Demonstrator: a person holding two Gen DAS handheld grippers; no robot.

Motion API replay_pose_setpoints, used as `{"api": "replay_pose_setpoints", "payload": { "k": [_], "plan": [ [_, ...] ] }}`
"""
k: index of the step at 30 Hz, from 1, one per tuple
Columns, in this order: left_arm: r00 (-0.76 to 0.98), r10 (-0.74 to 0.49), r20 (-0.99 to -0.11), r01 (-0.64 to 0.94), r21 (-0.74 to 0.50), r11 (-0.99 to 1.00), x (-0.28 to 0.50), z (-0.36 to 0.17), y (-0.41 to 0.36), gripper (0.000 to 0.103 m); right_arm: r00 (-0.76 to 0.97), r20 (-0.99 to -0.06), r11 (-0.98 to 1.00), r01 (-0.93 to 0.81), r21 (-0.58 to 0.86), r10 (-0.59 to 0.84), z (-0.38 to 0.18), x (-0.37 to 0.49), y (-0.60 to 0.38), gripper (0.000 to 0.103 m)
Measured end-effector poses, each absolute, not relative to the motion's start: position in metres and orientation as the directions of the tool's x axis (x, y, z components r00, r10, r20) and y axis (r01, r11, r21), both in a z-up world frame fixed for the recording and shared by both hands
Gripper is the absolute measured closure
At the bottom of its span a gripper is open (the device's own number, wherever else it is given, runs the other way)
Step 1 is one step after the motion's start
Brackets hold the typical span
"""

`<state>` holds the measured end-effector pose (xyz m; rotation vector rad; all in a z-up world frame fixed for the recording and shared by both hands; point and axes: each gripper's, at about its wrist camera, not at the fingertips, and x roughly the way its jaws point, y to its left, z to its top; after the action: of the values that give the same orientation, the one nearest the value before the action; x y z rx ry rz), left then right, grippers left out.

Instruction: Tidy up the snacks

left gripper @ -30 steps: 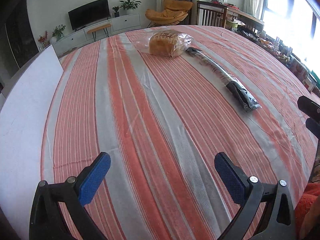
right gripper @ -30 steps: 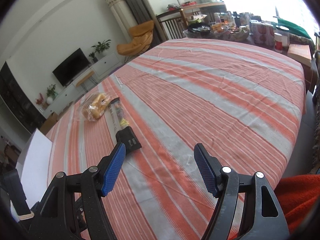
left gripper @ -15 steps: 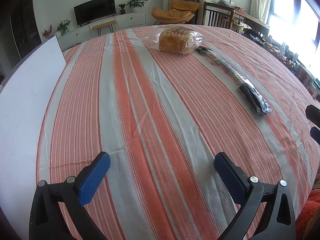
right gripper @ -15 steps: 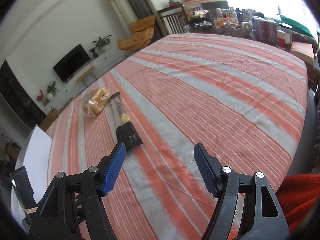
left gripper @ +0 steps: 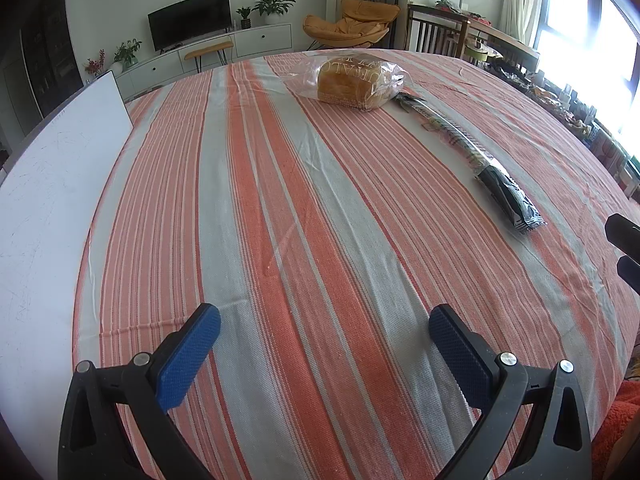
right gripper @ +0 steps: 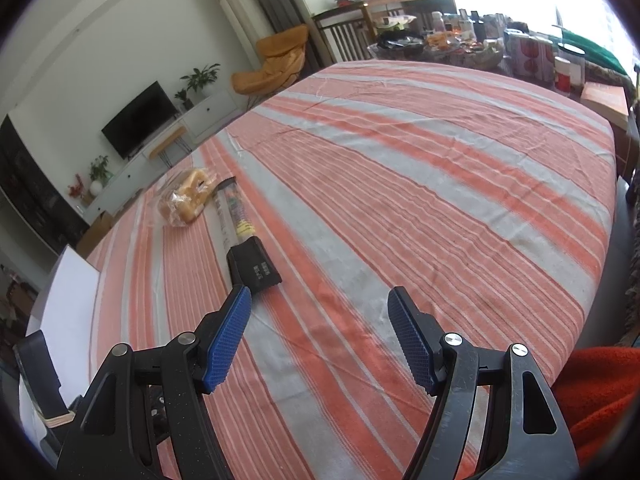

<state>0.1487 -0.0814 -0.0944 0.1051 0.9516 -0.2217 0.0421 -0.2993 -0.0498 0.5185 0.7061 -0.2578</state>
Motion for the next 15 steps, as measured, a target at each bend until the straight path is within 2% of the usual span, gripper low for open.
{"api": "replay_pose_setpoints", "payload": {
  "k": [5,11,15],
  "plan": [
    [0.558,-0.148,-0.817,0.244,-0.009,0.97,0.15,-0.095,-0.081,0.0,0.751,-0.66,0.83,0.391,0.397,-0.039,-0.05,0.038,-0.304,0.029],
    [0.558,-0.148,-0.817,0.247,-0.007,0.969,0.151,-0.095,-0.08,0.0,0.746,-0.665,0.783,0.389,0.485,0.041,-0.058,0.04,-0.317,0.028],
    [0.557,-0.148,-0.817,0.247,-0.008,0.969,0.151,-0.095,-0.08,0.0,0.694,-0.715,0.829,0.35,0.436,0.083,-0.056,0.071,-0.313,0.027]
  ]
}}
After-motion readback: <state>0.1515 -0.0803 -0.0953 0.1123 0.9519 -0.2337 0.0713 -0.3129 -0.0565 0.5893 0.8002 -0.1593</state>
